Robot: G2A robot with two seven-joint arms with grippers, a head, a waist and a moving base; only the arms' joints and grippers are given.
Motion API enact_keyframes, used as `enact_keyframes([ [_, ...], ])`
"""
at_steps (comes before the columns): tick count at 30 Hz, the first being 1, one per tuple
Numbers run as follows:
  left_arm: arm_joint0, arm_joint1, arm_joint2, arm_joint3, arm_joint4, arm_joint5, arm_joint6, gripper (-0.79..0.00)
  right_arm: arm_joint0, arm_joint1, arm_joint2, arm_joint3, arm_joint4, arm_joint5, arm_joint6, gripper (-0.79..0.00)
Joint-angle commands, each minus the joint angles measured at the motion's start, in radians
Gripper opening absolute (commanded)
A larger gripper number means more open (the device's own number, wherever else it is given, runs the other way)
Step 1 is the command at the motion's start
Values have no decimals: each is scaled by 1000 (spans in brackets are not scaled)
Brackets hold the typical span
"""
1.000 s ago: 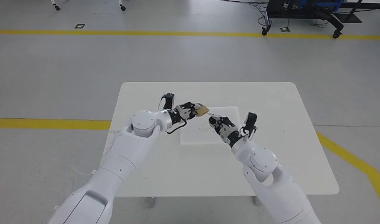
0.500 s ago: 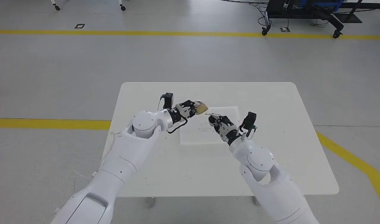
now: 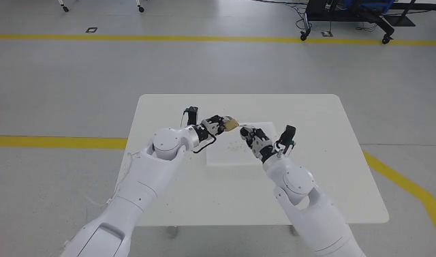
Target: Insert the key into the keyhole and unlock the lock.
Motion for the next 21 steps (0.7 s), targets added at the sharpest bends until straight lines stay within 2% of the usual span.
enact_keyframes([
  [1, 1, 0, -7, -2, -7, 3, -4, -785, 2, -1, 8, 7, 69, -14, 90, -785],
  [7, 5, 5, -54, -9, -63, -1, -27, -785, 2, -1, 8, 7, 69, -14, 90, -785],
  [14, 5, 5, -54, -9, -63, -1, -27, -785, 2, -1, 8, 7, 69, -14, 90, -785],
  [16, 15, 6, -58, -24, -48, -11, 6, -785, 1, -3, 1, 2, 19, -28, 49, -785],
  [18, 25, 7, -60, -42, -41, -3, 18, -785, -9, -6, -20, -10, -66, -83, 0, -785],
  [21, 31, 8, -60, -54, -25, 16, 15, -785, -24, -15, -62, -16, -255, -136, -179, -785],
])
